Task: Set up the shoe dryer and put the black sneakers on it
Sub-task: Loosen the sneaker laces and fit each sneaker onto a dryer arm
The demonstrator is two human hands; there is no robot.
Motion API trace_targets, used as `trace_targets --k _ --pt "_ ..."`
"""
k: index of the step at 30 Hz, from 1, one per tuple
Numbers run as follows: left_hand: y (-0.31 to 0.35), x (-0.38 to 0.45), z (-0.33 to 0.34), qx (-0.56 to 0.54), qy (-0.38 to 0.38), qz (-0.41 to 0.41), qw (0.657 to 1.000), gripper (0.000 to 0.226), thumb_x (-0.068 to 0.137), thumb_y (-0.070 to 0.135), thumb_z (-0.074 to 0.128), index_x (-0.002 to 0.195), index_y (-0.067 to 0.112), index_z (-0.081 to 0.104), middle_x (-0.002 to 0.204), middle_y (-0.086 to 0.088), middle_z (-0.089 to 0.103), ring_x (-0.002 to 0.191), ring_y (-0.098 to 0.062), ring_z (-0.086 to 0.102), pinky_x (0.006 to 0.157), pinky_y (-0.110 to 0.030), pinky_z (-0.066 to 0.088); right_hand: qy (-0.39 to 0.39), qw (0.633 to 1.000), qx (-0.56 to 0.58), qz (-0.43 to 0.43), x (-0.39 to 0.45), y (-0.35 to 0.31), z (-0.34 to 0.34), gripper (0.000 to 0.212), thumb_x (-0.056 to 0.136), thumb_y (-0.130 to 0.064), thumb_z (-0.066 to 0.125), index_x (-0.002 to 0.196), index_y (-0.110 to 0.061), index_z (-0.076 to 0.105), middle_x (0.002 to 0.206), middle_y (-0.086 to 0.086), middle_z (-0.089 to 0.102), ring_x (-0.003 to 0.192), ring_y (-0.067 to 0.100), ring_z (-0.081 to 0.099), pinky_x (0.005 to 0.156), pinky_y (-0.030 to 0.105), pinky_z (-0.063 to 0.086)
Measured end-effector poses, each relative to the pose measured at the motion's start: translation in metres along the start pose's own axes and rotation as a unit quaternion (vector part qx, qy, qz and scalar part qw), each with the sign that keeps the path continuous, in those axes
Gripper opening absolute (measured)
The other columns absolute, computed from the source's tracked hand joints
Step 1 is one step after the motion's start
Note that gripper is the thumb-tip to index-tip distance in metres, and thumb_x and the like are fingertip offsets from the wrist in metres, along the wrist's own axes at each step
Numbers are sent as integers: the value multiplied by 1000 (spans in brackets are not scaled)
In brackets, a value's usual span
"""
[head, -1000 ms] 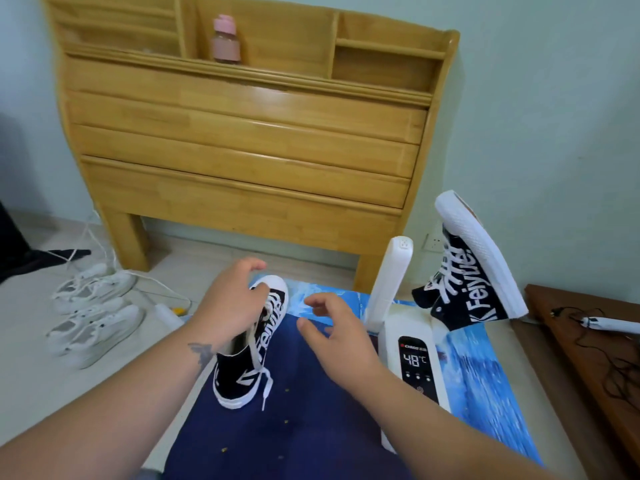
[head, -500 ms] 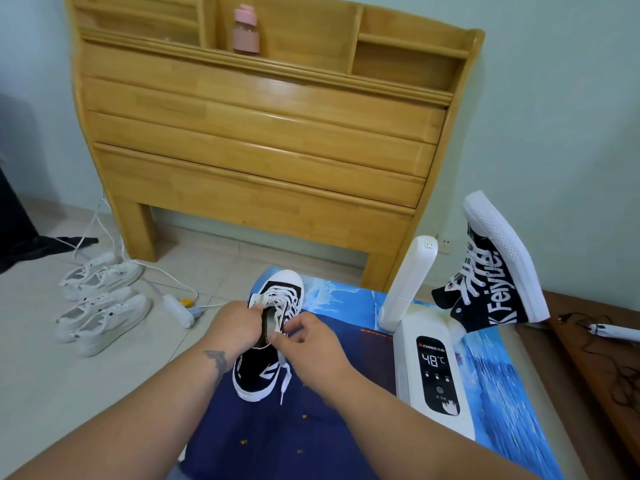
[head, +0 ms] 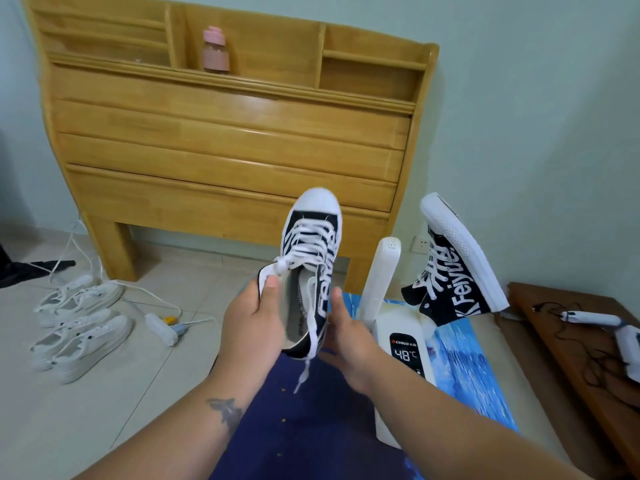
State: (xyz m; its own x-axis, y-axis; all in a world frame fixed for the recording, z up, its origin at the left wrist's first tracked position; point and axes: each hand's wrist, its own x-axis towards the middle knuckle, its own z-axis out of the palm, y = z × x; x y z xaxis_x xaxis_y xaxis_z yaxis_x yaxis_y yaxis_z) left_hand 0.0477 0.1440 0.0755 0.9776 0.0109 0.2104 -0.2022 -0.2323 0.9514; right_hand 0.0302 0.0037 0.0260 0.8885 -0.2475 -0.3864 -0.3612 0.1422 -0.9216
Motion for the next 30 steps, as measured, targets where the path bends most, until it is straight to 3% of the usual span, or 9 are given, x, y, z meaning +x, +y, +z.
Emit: trace_targets --k 3,8,12,14,16,20,22,26,30 --pt "26 -21 4 -63 -8 40 997 31 99 37 38 76 40 59 58 34 58 60 16 54 53 2 36 -73 988 131 -38 -8 -15 -16 81 76 -83 36 129 -28 65 129 -2 69 120 16 64 104 39 45" --pt "49 -40 6 -145 -69 70 985 27 91 47 38 90 39 64 77 30 69 72 13 62 60 0 40 -144 962 207 -104 -24 -41 -37 97 65 -88 40 138 -27 56 142 1 59 134 18 52 116 42 33" --pt "59 -44 12 -109 -79 136 981 12 85 48 53 96 49 53 86 26 67 79 5 63 64 -4 43 -131 950 236 -158 -34 -46 -51 100 66 -86 38 141 -20 53 144 8 57 136 24 49 118 49 28" --pt "65 -50 15 -102 -59 189 975 33 84 29 68 97 48 44 95 28 60 89 2 60 70 -7 44 -125 945 244 -180 -40 -46 -57 106 64 -86 39 144 -17 49 147 11 52 138 28 46 119 52 27" --pt "68 -53 16 -21 -18 296 955 51 81 12 72 103 47 42 101 25 46 97 -4 52 82 -11 39 -108 942 249 -197 -43 -46 -64 104 64 -86 39 140 -18 54 144 11 56 136 29 49 117 52 31" --pt "80 -53 16 105 4 484 869 31 82 8 63 108 23 54 109 5 50 101 -18 45 95 -22 34 -81 947 223 -216 -51 -45 -76 100 65 -86 39 136 -20 58 138 10 62 131 28 54 113 51 36" --pt "88 -53 19 114 -22 500 858 30 83 5 62 105 21 49 103 4 65 97 -19 51 88 -33 41 -62 949 217 -221 -54 -44 -79 98 67 -84 41 139 -18 55 137 10 62 130 26 56 113 49 37" --pt "98 -51 20 194 -43 474 858 12 85 23 54 93 15 54 85 4 67 91 -16 49 83 -31 32 -37 958 196 -206 -61 -43 -84 90 72 -79 34 133 -18 59 127 6 70 117 19 66 96 36 51" --pt "99 -50 20 252 -74 433 862 21 81 28 60 95 13 64 93 7 68 96 -23 51 82 -32 28 -19 959 202 -199 -68 -48 -85 91 68 -80 39 131 -19 62 125 6 70 114 19 67 91 35 54"
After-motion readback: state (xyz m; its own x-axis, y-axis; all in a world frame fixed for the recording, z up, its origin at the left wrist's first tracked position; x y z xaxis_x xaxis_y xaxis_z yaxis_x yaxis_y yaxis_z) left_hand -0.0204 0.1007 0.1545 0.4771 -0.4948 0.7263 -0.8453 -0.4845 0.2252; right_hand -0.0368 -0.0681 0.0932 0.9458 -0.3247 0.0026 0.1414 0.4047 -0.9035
